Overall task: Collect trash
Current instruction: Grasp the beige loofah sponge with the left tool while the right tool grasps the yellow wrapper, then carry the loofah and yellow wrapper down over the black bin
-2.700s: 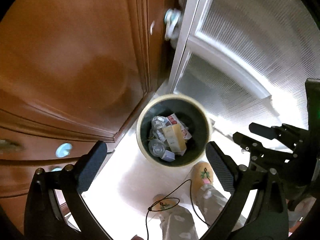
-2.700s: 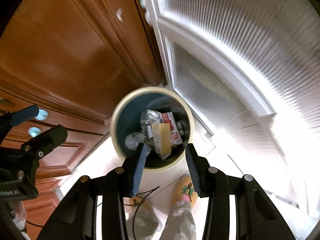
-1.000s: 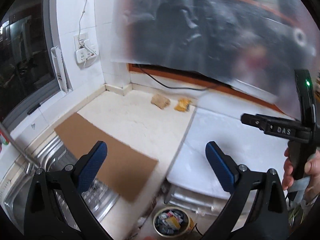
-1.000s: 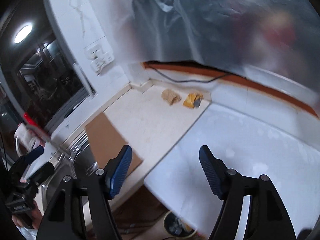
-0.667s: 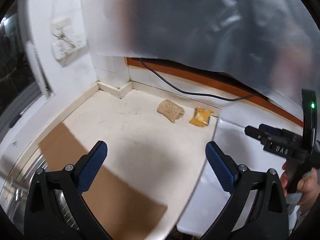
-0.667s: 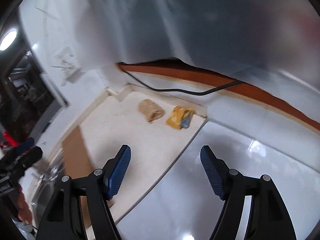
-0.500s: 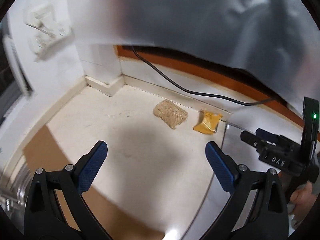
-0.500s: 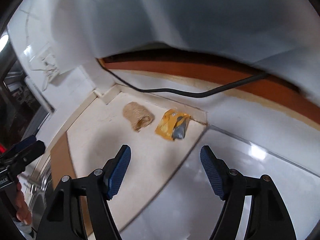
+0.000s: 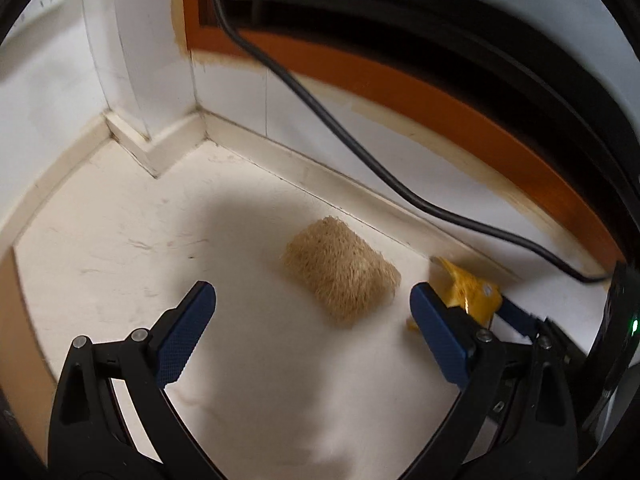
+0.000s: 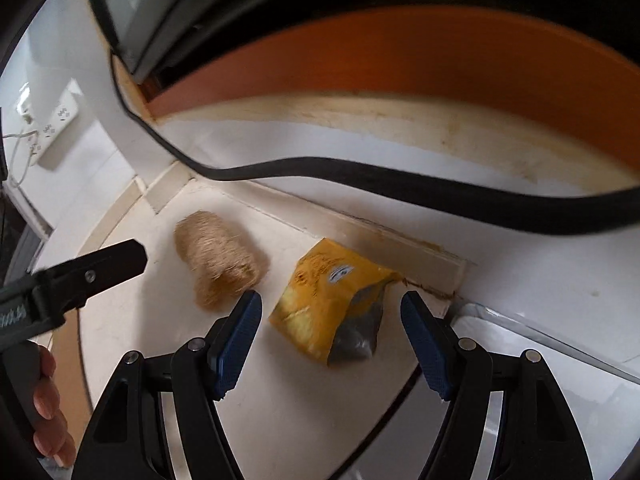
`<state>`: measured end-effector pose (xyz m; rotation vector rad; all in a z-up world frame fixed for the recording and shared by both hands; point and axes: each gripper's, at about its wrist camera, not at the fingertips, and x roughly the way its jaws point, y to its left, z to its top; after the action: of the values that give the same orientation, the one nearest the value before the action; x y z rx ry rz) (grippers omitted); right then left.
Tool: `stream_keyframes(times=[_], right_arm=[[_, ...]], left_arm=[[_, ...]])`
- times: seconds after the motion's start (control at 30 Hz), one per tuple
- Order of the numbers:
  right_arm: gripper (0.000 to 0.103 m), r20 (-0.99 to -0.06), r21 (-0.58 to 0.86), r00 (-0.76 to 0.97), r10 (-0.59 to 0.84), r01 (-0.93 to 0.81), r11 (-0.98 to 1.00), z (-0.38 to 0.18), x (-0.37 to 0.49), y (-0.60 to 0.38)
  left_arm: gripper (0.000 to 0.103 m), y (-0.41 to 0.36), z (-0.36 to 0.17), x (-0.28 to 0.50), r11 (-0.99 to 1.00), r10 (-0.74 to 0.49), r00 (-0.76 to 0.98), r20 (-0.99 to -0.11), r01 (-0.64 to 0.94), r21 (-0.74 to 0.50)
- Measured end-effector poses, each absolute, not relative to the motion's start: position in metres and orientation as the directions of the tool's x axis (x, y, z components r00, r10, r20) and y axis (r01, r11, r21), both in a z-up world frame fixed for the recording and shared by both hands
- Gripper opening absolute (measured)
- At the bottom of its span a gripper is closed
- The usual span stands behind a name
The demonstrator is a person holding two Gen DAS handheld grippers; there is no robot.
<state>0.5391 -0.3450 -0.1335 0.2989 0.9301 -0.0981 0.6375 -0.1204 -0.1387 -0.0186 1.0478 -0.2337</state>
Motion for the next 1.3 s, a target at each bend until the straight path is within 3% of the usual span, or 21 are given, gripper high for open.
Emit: stream_keyframes(times=[0.2,0.4,0.5,0.6,0.77,0.83,1.3], right_arm=[[0.071,-0.788,0.21,0.614,0.04,0.208,0.955,-0.146,0.547,-0.341],[0.048,-0.768,0.184,0.64,0.043,0.157,0.97,-0.152,0.549,-0.321],[0.043,-0.763,0.159,0.645,0.028,0.146,0.976,-0.155,0.55,-0.312],[0.031,-0.756,0.157,0.654,0.037,0.126,0.98,-0.158,0.554,-0.304],[0.026,-0.753,0.162,0.656,0.055,0.102,0.982,-0.161,0.55,-0.296],[0.025,-0.75,0.166,0.658,0.061,0.099,0.981,-0.162,0.546,-0.295],[0.024,-0.727,0.206,0.681,0.093,0.087,0.975,-0.13,0.487,-0.286]], left_arm=[[0.096,-0.12,-0.169,0.659,0.976,-0.214,0.442,-0.871,0.135,-0.171],[0.093,-0.127,-0.191,0.671,0.978,-0.209,0.425,-0.881,0.099,-0.184],[0.085,-0.128,-0.202,0.677,0.97,-0.243,0.41,-0.879,0.08,-0.23],[0.065,-0.128,-0.205,0.676,0.956,-0.29,0.402,-0.868,0.075,-0.284],[0.044,-0.132,-0.207,0.669,0.957,-0.285,0.427,-0.858,0.08,-0.278],[0.04,-0.132,-0.206,0.664,0.958,-0.279,0.435,-0.856,0.07,-0.277],[0.037,-0.098,-0.155,0.559,0.97,-0.244,0.447,-0.861,0.109,-0.218]])
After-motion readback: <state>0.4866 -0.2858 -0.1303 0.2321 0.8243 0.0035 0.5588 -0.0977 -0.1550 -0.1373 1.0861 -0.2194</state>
